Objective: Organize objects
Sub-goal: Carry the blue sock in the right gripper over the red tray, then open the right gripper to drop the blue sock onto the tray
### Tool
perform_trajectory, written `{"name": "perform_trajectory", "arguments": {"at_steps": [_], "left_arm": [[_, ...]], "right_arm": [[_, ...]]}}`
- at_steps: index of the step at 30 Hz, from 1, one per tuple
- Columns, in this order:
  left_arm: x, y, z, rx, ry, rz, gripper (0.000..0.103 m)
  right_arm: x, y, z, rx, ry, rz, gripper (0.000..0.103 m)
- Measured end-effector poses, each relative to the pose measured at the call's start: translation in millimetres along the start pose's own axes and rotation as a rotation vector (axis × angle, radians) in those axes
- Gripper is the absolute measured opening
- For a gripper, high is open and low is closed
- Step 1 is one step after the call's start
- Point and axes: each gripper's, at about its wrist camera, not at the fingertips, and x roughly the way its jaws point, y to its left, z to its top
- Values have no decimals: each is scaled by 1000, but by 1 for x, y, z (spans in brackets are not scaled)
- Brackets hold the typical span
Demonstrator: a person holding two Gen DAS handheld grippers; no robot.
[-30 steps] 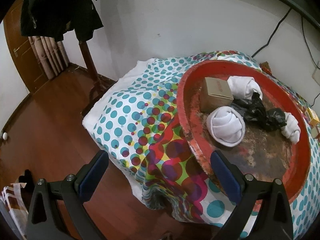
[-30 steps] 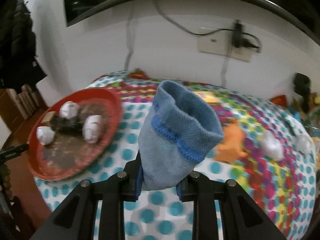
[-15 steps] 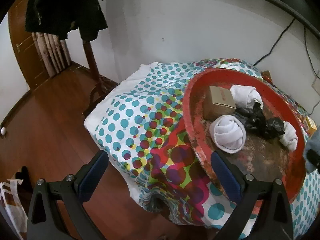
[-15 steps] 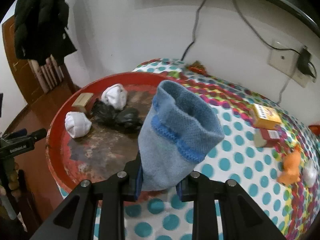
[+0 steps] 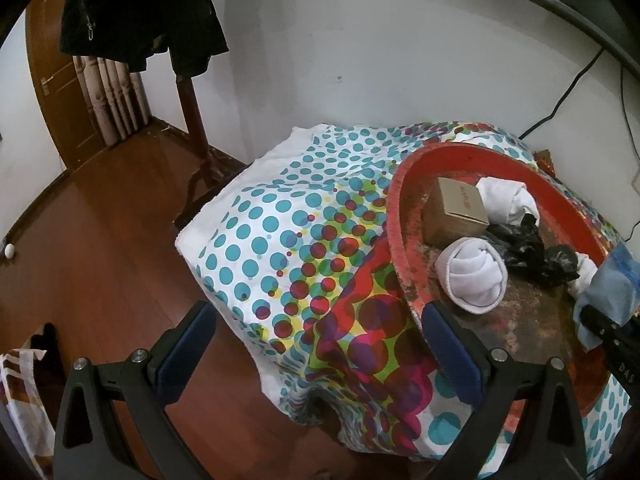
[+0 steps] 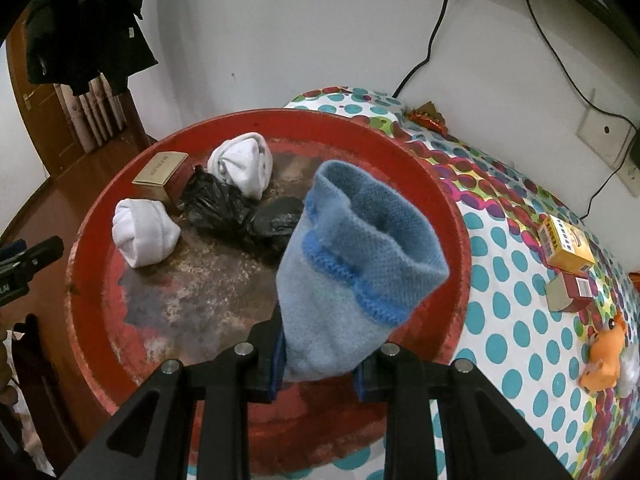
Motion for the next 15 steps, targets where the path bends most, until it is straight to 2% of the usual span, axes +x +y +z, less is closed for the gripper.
{"name": "perform_trajectory", "arguments": {"at_steps": [10, 15], "left_arm": [[4, 4, 0, -33, 16, -21, 102], [4, 3, 0, -30, 20, -22, 102]], "right_arm": [[11, 2, 5, 9, 15, -8, 29], [13, 1, 5, 32, 13, -7, 36]]}}
